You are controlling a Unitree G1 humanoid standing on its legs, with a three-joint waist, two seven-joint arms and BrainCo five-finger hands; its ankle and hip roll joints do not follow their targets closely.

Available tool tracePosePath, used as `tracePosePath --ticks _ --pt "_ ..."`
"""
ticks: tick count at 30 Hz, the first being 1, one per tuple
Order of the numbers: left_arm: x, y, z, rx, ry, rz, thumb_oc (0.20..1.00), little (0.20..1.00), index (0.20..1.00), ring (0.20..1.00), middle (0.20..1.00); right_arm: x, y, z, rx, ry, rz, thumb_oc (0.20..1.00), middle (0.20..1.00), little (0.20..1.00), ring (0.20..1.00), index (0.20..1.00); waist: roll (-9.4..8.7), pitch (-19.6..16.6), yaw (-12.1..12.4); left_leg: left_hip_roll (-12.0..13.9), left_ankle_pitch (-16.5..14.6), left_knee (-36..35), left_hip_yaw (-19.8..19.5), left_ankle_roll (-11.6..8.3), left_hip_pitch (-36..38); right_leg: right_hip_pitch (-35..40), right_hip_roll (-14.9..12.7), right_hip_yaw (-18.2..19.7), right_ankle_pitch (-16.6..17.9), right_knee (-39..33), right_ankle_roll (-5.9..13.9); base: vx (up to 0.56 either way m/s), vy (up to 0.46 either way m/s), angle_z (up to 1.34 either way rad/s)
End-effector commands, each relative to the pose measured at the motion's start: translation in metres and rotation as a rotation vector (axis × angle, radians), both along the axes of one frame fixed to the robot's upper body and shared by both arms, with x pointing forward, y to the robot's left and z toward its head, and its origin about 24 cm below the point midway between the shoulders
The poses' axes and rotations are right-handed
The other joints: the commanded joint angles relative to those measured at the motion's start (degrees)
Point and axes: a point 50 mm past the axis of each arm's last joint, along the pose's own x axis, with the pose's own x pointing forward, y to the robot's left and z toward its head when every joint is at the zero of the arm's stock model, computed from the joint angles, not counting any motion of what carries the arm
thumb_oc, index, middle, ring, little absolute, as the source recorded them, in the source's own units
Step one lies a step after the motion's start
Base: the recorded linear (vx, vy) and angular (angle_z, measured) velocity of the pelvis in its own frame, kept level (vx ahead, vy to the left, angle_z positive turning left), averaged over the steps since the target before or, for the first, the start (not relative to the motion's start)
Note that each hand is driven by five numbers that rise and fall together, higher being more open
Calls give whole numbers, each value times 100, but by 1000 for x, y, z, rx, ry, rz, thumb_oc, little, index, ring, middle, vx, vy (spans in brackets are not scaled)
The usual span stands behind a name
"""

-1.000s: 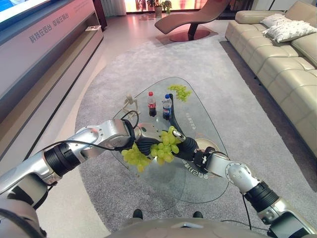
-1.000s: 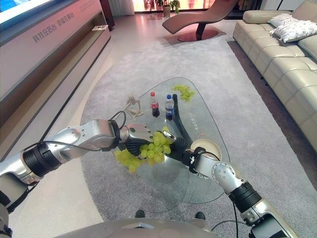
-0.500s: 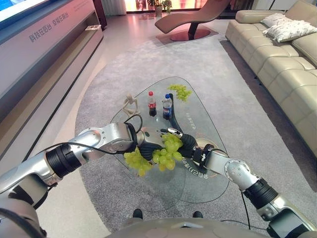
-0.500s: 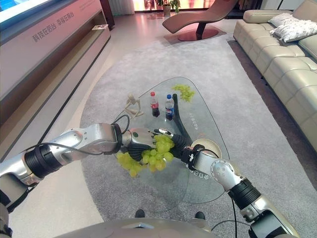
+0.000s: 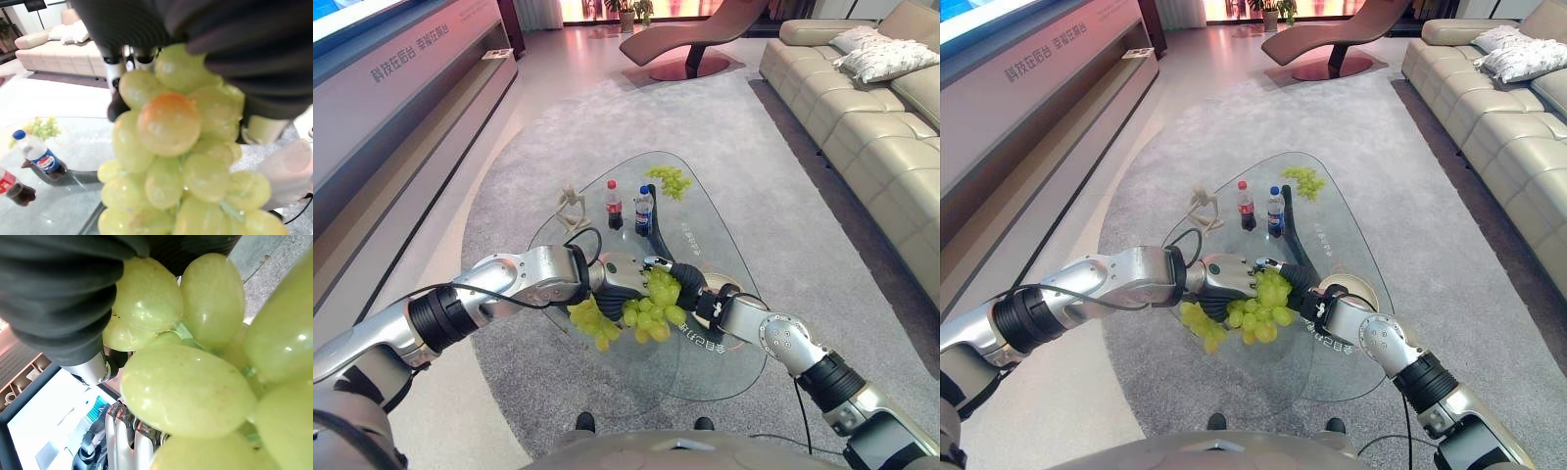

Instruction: Pick up fruits into the plate

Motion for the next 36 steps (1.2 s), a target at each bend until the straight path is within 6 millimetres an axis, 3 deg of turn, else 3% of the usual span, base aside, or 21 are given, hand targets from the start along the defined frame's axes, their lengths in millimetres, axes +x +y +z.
tracePosePath --ticks 1,7,8,9,11,14,17,19,27,31,36 --pt "29 -9 34 3 -175 9 200 200 200 200 200 8 40 49 193 -156 147 200 200 200 200 200 -130 120 96 -309 -809 42 359 221 480 393 56 -33 -452 60 42 0 0 0" --pt "30 -9 34 -5 -172 17 200 200 200 200 200 9 40 49 186 -171 144 200 200 200 200 200 -131 115 88 -305 -813 42 372 217 486 392 55 -29 -449 60 46 0 0 0" --pt "31 -9 34 -12 -164 27 200 200 200 200 200 13 37 52 144 -261 132 755 755 755 755 755 -134 108 84 -301 -811 42 378 219 486 387 59 -19 -448 60 45 0 0 0" --pt "31 -9 34 -16 -163 31 200 200 200 200 200 16 34 54 101 -325 125 1000 1000 1000 1000 1000 -134 106 80 -301 -811 42 380 219 484 382 60 -12 -448 60 45 0 0 0" --pt "32 -8 35 -24 -161 44 200 200 200 200 200 21 28 60 38 -438 121 1000 1000 1000 1000 1000 -129 102 69 -298 -810 42 385 220 480 375 61 -1 -450 60 46 0 0 0" --pt "30 2 39 -37 -162 77 200 200 200 200 200 29 6 85 -109 -708 116 1000 1000 1000 1000 1000 -120 127 52 -289 -808 42 413 217 474 353 54 32 -443 60 54 0 0 0" --pt "29 8 43 -38 -169 92 200 200 200 200 200 31 -7 95 -230 -836 111 1000 1000 1000 1000 1000 -116 145 50 -286 -810 42 420 215 472 347 44 42 -440 60 60 0 0 0" --pt "26 21 52 -18 -195 108 200 200 200 200 200 35 -31 110 -413 -978 99 1000 1000 1000 1000 1000 -121 166 66 -281 -815 42 425 213 469 344 27 29 -424 60 73 0 0 0" --pt "27 42 82 27 -287 127 200 200 200 200 200 33 -65 150 -674 -1202 125 1000 1000 1000 1000 1000 -119 201 62 -285 -824 42 398 194 509 392 8 -3 -403 60 75 14 -2 0" --pt "26 44 96 36 -341 113 200 200 200 200 200 32 -72 162 -762 -1256 157 1000 1000 1000 1000 1000 -103 174 52 -283 -880 42 360 178 546 437 8 -2 -449 60 89 11 1 1" --pt "26 43 110 42 -402 79 200 200 200 200 200 32 -71 171 -751 -1272 206 1000 1000 1000 1000 1000 -104 147 51 -292 -882 42 323 170 547 456 0 -15 -454 60 87 0 0 0"
